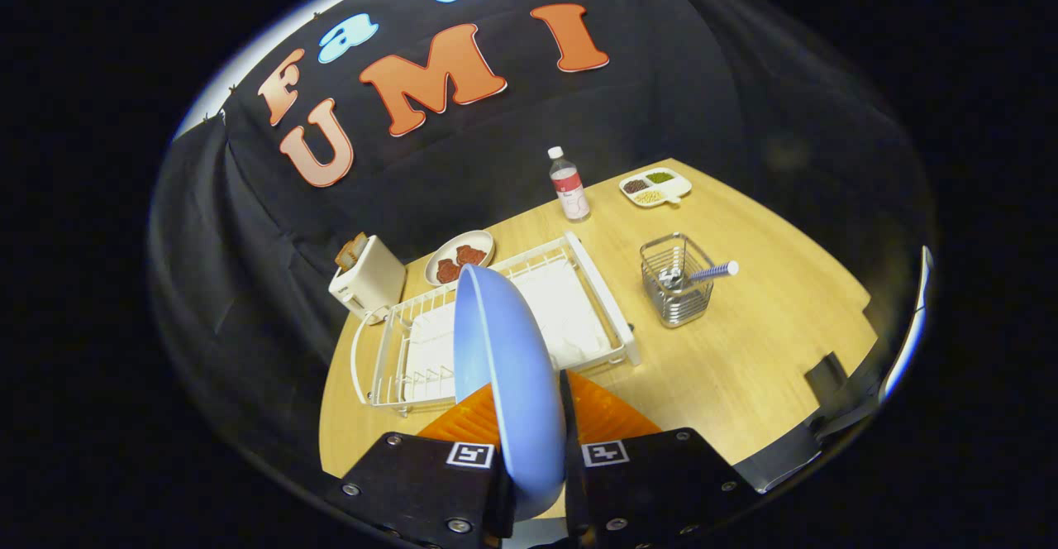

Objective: Take the plate from the dish rack, then take the spoon from the basket and place it into the plate.

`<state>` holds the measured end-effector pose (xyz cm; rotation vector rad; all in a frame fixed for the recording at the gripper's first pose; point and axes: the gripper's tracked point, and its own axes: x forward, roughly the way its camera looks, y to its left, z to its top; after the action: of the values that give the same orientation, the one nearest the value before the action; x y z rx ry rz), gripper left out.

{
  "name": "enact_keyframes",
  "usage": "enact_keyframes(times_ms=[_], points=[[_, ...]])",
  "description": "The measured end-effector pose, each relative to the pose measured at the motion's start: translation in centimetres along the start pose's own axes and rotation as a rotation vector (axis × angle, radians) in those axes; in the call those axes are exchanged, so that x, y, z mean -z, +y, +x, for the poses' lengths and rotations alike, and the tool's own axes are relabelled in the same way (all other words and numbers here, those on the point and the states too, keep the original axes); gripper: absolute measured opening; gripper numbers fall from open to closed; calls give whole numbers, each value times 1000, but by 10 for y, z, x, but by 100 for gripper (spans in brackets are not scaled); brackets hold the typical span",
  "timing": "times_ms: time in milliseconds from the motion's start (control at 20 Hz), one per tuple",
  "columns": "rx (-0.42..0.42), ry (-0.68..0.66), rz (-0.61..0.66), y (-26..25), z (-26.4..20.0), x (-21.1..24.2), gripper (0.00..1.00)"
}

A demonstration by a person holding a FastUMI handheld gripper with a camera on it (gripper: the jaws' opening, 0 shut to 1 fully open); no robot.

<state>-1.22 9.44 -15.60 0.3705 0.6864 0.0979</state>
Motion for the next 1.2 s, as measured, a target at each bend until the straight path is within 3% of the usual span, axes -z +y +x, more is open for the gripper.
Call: enact_keyframes(times_ms=[550,1200], points=[[-67,149,198,-11,26,96,24],[-72,217,280,-11,66,133,24]])
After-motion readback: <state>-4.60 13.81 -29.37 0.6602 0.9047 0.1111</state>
